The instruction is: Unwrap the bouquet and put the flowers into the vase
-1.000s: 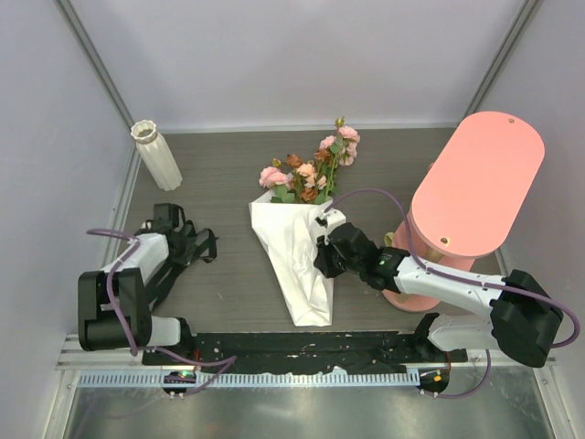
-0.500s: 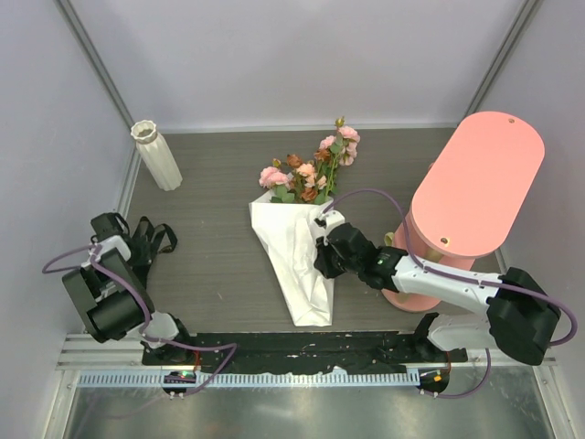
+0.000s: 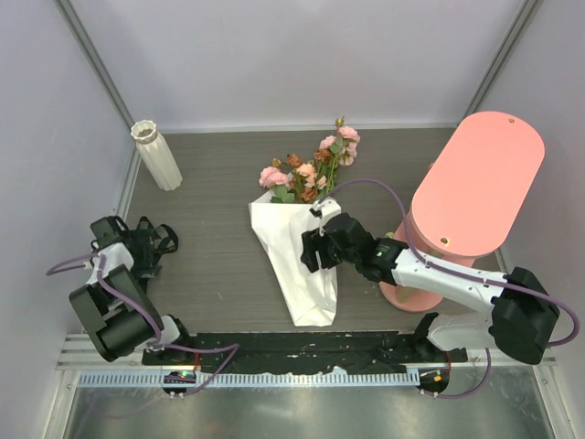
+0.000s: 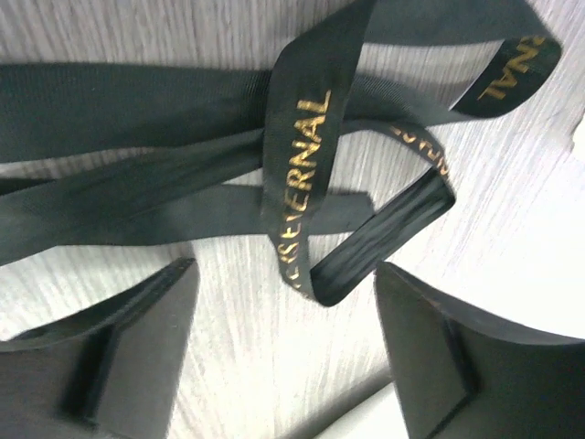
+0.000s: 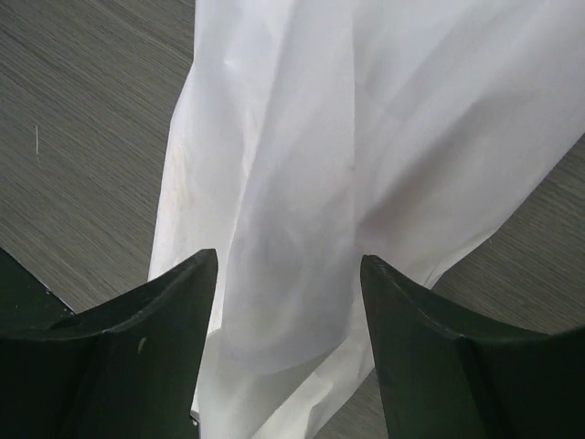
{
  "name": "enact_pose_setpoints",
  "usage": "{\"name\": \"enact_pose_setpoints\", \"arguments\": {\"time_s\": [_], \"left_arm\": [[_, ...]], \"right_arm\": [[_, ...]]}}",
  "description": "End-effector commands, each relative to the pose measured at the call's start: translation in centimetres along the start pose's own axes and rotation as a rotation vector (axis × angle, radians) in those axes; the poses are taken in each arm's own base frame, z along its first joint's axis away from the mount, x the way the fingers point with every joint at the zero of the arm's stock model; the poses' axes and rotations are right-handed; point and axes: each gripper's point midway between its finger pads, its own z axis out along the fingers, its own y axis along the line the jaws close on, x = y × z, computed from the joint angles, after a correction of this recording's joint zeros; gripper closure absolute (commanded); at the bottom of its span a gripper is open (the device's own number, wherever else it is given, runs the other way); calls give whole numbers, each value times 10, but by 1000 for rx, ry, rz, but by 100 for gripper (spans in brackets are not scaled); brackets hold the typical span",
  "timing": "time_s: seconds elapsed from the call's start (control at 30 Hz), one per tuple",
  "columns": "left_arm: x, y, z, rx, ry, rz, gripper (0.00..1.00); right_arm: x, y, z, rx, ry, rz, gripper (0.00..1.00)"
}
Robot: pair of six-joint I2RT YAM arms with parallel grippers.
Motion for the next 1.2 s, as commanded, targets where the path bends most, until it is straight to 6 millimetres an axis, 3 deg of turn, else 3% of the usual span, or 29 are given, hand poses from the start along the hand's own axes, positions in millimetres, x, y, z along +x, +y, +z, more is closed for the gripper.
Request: {"name": "enact_pose_setpoints", "arguments": {"time_s": [0.0, 0.07, 0.13, 0.3, 0.4, 0.43, 0.5, 0.57, 0.7, 0.83, 0.87, 0.93, 0.97, 1.03, 1.1, 1.13, 1.17], "left_arm": [[14, 7, -17, -12, 61, 37, 9], [18, 0, -27, 28, 77, 62, 0], [21, -7, -40, 67, 80, 90, 0], [51, -27, -74, 187, 102, 272, 0], [73, -40, -102, 290, 88, 438, 0], [78, -44, -109, 325, 91, 477, 0], [90, -55, -134, 436, 88, 563, 0], [114, -63, -159, 569, 146, 638, 0], [157, -74, -192, 782, 277, 753, 0], [204, -63, -197, 803, 436, 880, 0], [225, -54, -202, 814, 499, 936, 0], [248, -53, -198, 816, 543, 980, 0], [271, -41, -204, 826, 606, 1036, 0], [293, -37, -197, 811, 625, 1071, 1], [320, -26, -202, 825, 664, 1119, 3], [327, -25, -192, 795, 649, 1128, 4], [335, -25, -193, 803, 656, 1127, 7]], "right_arm": [[-40, 10, -4, -18, -74, -41, 29], [-41, 8, -2, -3, -54, -58, 26], [-49, 6, -1, 3, -53, -72, 25], [-42, 2, 5, 20, -3, -82, 25], [-41, 2, 1, 23, 13, -79, 41], [-35, -2, -3, 40, 44, -84, 53], [-39, -7, -16, 77, 34, -95, 57], [-38, -22, -32, 163, 34, -120, 57], [-41, -36, -70, 225, 19, -140, 44], [-65, -26, -110, 180, -52, -156, 34], [-79, -18, -121, 153, -86, -155, 33], [-92, -14, -138, 131, -121, -162, 29], [-108, -8, -153, 109, -170, -164, 27], [-124, 0, -164, 80, -212, -173, 25], [-150, 9, -173, 65, -265, -180, 24], [-163, 13, -177, 60, -295, -176, 24], [-166, 16, -163, 65, -270, -179, 24]]}}
